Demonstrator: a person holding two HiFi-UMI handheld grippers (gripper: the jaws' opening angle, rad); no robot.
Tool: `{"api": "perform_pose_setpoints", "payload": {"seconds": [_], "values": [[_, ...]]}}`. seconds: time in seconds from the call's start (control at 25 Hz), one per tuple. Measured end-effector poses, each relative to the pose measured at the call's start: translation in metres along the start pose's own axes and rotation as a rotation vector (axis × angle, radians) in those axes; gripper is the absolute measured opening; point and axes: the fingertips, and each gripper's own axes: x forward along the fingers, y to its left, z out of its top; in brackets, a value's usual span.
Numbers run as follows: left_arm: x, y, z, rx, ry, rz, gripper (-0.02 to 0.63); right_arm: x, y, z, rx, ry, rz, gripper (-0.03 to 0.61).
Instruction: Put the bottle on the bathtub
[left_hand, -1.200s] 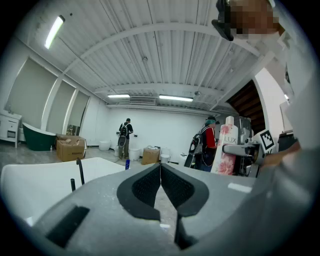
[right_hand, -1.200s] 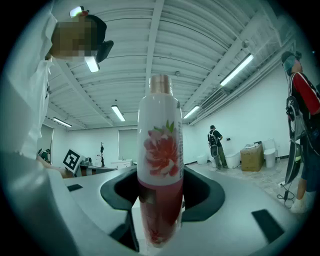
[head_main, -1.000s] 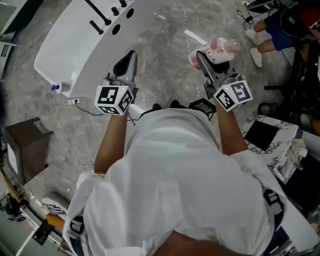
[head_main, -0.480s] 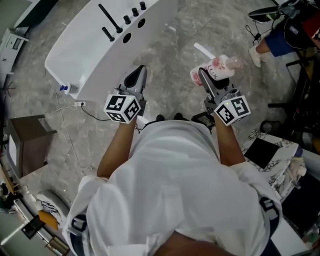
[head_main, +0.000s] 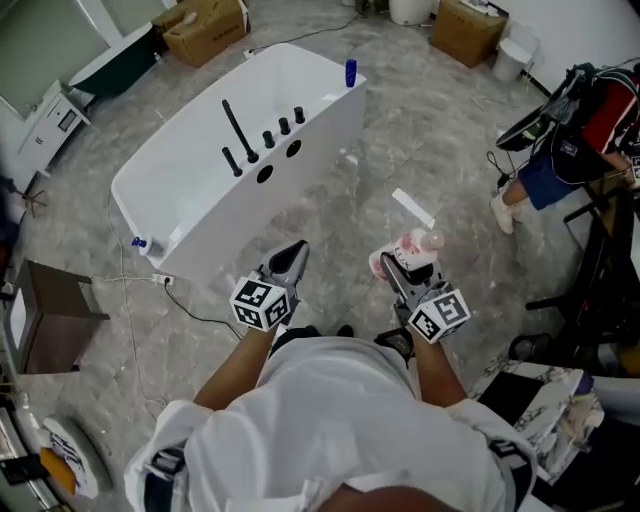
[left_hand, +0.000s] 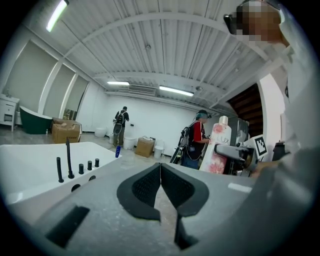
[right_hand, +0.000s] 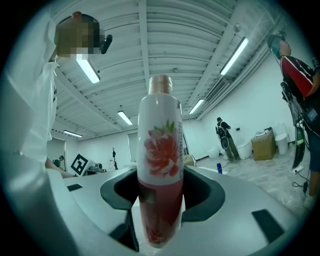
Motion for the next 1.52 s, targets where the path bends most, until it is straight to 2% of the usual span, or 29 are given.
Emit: {"api": "perform_pose_setpoints", "payload": {"seconds": [0.28, 0.52, 0.72, 0.88, 1.2, 1.52], "values": [[0.015, -0.017, 0.0, -0.007, 0.006, -0.025, 0.015, -0.01, -0.02, -0.001, 0.039, 0.012, -0.008, 0.232], [0.031, -0.004, -0.003, 0.006, 0.045, 0.002, 0.015, 0.003, -0.046, -0.003, 0.081, 0.002, -0.007, 0.232], [0.052, 0.03, 0.004, -0.009, 0.028, 0.013, 0.015, 0.031, -0.074, -0.003, 0.069, 0.031, -0.034, 0.232], [0.091, 0.058, 0.012, -0.051, 0.019, 0.011, 0.015, 0.053, -0.105, 0.009, 0.076, 0.024, -0.044, 0.232], [0.182, 0.126, 0.057, -0.071, -0.029, -0.007, 0.015, 0.128, -0.185, 0.036, 0.065, 0.032, -0.094, 0.232], [0.247, 0.189, 0.104, -0.045, -0.07, -0.038, 0.015, 0.217, -0.225, 0.069, 0.03, 0.006, -0.075, 0.232]]}}
